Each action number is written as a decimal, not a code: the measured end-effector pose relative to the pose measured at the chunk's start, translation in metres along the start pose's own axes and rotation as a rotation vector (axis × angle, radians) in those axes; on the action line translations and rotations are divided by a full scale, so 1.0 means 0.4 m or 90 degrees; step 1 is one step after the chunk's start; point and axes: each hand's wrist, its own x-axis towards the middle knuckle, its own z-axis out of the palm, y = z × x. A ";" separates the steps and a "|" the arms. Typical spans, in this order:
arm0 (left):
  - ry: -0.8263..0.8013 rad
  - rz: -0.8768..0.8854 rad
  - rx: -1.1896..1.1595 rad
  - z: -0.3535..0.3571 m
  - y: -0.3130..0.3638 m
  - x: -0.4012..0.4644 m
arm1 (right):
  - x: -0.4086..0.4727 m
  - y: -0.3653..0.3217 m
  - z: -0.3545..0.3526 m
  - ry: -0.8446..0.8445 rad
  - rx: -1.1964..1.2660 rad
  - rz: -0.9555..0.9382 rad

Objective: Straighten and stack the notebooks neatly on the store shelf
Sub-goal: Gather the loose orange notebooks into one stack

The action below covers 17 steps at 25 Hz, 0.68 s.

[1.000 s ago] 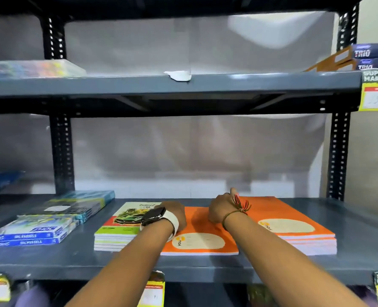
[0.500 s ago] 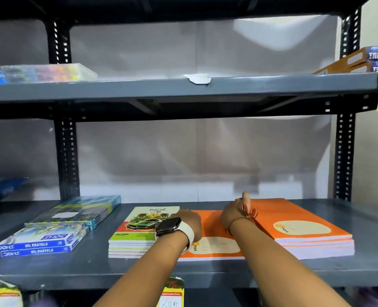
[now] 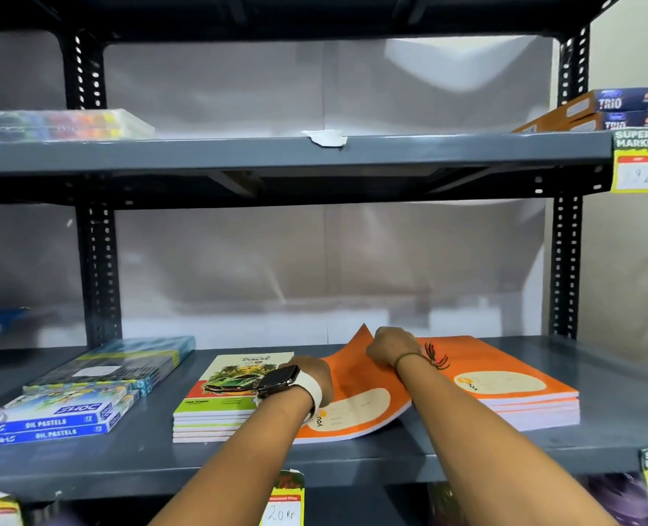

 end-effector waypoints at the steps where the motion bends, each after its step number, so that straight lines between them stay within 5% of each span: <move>1: 0.012 -0.011 0.002 0.023 -0.017 0.036 | -0.003 0.002 -0.005 0.008 0.047 0.017; 4: -0.007 -0.071 0.066 0.085 -0.093 0.149 | 0.017 0.016 -0.021 -0.012 0.157 0.021; 9: 0.091 -0.129 -0.083 0.084 -0.141 0.262 | 0.055 0.043 -0.082 0.036 0.329 0.004; 17: 0.215 -0.143 -0.698 0.054 -0.122 0.401 | 0.114 0.222 -0.261 0.092 0.430 0.044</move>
